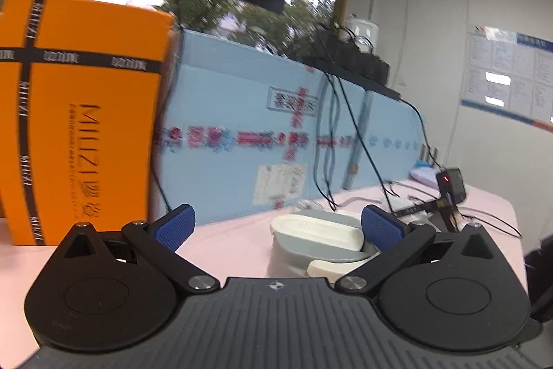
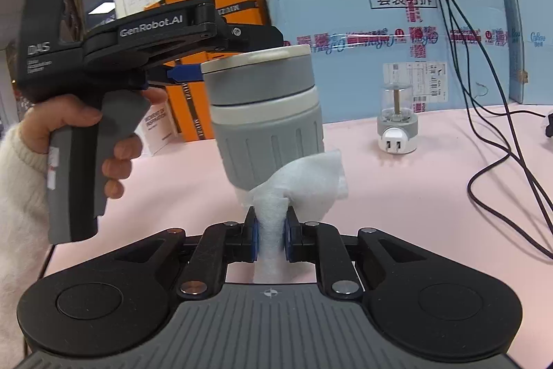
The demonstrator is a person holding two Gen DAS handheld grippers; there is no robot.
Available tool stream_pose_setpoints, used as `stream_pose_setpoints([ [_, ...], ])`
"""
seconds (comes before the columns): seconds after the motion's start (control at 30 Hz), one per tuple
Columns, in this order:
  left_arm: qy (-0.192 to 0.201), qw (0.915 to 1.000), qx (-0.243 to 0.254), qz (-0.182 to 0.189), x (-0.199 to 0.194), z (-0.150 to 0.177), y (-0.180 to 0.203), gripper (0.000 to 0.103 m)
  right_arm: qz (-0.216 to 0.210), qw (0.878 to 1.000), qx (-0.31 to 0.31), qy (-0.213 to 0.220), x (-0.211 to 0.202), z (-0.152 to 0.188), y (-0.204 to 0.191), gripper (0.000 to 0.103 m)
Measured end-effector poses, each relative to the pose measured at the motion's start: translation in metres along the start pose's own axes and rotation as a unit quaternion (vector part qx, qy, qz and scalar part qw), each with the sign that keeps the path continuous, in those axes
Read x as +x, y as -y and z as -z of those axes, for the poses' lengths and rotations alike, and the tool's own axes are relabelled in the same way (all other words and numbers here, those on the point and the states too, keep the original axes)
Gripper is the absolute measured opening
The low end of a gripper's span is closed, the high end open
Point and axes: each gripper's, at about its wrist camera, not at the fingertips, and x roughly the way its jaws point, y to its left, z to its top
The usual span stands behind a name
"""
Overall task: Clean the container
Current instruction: 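Press the tissue against the mug bottom with the right gripper while the left gripper holds the mug, then rub the tissue around the mug's base with the right gripper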
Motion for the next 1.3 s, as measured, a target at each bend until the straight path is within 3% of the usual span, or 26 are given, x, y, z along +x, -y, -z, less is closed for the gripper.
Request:
stream_pose_setpoints([
  [0.13, 0.048, 0.9984, -0.008, -0.029, -0.021, 0.011, -0.008, 0.103, -0.017, 1.0, 0.0, -0.015, -0.012, 0.006, -0.003, 0.013],
  [0.37, 0.078, 0.9926, -0.041, -0.083, -0.04, 0.027, -0.02, 0.103, -0.006, 0.999, 0.003, -0.046, -0.006, 0.019, -0.009, 0.013],
  [0.57, 0.098, 0.9848, -0.056, -0.132, -0.049, 0.037, -0.021, 0.103, -0.001, 1.0, -0.007, -0.023, -0.011, 0.024, -0.014, 0.014],
  [0.73, 0.102, 0.9828, -0.031, -0.15, -0.052, 0.042, -0.016, 0.103, 0.014, 1.0, -0.019, -0.014, -0.013, 0.025, -0.015, 0.014],
  [0.93, 0.111, 0.9831, 0.0, -0.146, -0.055, 0.042, -0.004, 0.103, 0.02, 1.0, -0.02, -0.008, -0.016, 0.022, -0.012, 0.014],
  [1.1, 0.118, 0.9829, 0.022, -0.14, -0.056, 0.042, 0.004, 0.103, 0.023, 0.999, -0.022, 0.039, -0.023, 0.007, -0.012, 0.014],
  [1.3, 0.128, 0.9843, 0.015, -0.121, -0.056, 0.038, 0.004, 0.103, 0.015, 0.996, -0.009, 0.088, -0.026, -0.019, -0.012, 0.014],
])
